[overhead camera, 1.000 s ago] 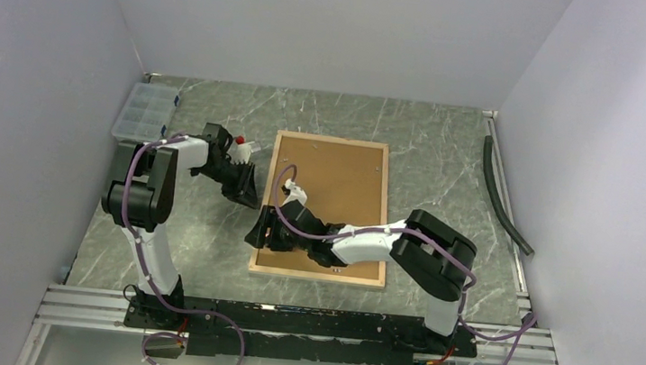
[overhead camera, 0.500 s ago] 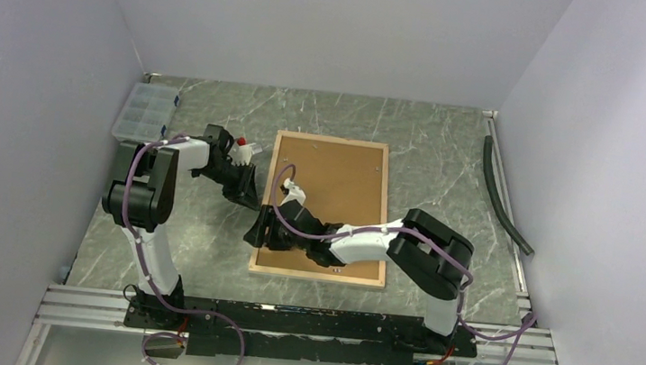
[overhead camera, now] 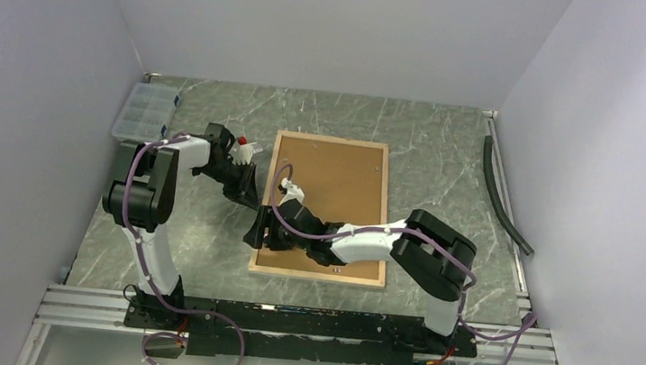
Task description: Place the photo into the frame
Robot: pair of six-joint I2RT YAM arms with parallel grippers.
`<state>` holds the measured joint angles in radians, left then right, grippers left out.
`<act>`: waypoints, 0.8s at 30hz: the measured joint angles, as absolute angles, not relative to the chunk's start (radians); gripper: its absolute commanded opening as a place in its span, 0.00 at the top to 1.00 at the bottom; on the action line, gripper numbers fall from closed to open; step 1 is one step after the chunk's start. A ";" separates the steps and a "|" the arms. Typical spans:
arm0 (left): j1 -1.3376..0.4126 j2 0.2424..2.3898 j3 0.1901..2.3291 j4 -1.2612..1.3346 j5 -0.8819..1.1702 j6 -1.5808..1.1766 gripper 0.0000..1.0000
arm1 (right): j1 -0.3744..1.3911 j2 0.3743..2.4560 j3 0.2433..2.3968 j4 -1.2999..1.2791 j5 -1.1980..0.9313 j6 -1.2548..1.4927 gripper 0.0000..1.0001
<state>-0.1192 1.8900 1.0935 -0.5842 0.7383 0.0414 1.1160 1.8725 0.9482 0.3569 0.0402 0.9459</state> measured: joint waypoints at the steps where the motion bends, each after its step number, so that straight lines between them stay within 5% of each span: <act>1: -0.118 1.890 1.101 -0.594 0.739 0.041 0.81 | 1.116 1.862 0.948 0.340 0.036 0.936 0.31; 6: -0.094 1.888 1.172 -0.646 0.750 0.041 0.79 | 1.110 1.765 0.951 0.278 0.023 0.899 0.27; 12: -0.047 1.873 1.247 -0.663 0.772 0.030 0.64 | 1.059 1.668 0.965 0.258 0.015 0.845 0.25; 18: -0.047 1.881 1.257 -0.656 0.791 0.014 0.64 | 0.957 1.659 0.965 0.228 0.004 0.773 0.26; 24: -0.072 1.899 1.227 -0.640 0.796 0.010 0.65 | 1.034 1.700 0.948 0.237 -0.014 0.751 0.28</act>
